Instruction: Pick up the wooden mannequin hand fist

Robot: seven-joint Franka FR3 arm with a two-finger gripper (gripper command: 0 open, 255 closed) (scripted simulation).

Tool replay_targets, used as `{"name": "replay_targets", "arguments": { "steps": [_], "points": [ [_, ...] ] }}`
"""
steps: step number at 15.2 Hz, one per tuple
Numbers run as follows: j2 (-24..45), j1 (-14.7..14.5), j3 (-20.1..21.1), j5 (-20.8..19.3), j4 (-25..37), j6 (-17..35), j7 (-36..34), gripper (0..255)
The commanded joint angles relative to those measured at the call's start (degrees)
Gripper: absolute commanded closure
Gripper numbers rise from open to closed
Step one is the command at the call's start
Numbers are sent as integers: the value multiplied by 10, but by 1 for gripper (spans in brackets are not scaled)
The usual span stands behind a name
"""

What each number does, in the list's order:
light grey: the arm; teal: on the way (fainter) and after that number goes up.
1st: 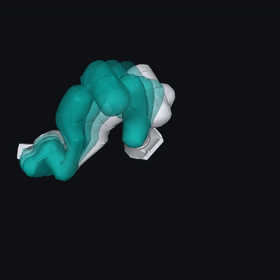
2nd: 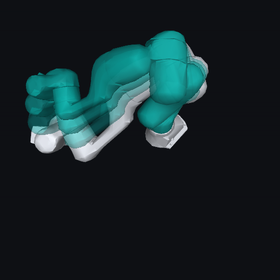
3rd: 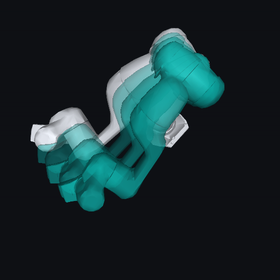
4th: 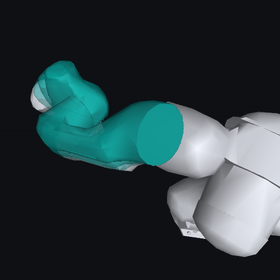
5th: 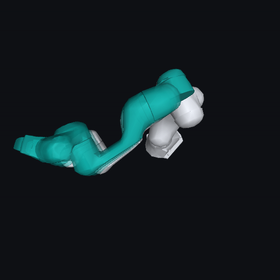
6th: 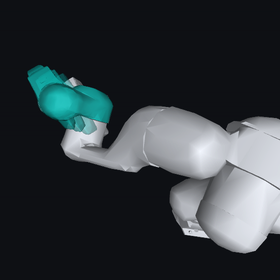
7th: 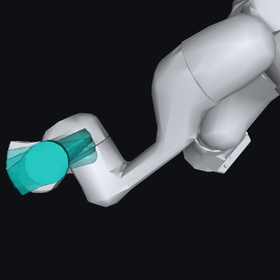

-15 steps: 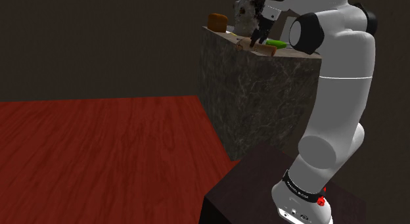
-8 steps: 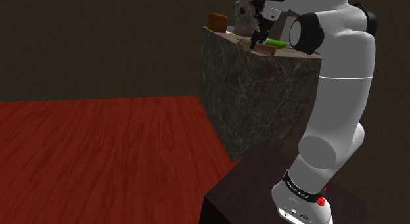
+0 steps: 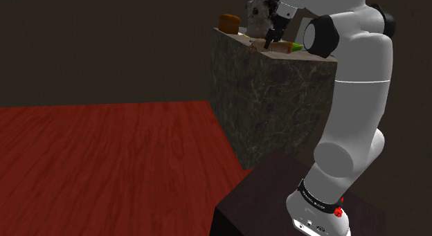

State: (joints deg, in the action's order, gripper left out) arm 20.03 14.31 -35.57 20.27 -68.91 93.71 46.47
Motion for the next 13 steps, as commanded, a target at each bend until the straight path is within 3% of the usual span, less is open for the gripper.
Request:
{"name": "replay_targets", "arguments": {
  "steps": [1,7,11,13],
  "points": [
    [6,7,0,4,25,-18,-2,255],
    [41,40,4,26,126,-87,-8,255],
    [80,77,11,50,224,-144,-17,255],
    [82,80,11,51,228,-147,-18,255]
  ]
}}
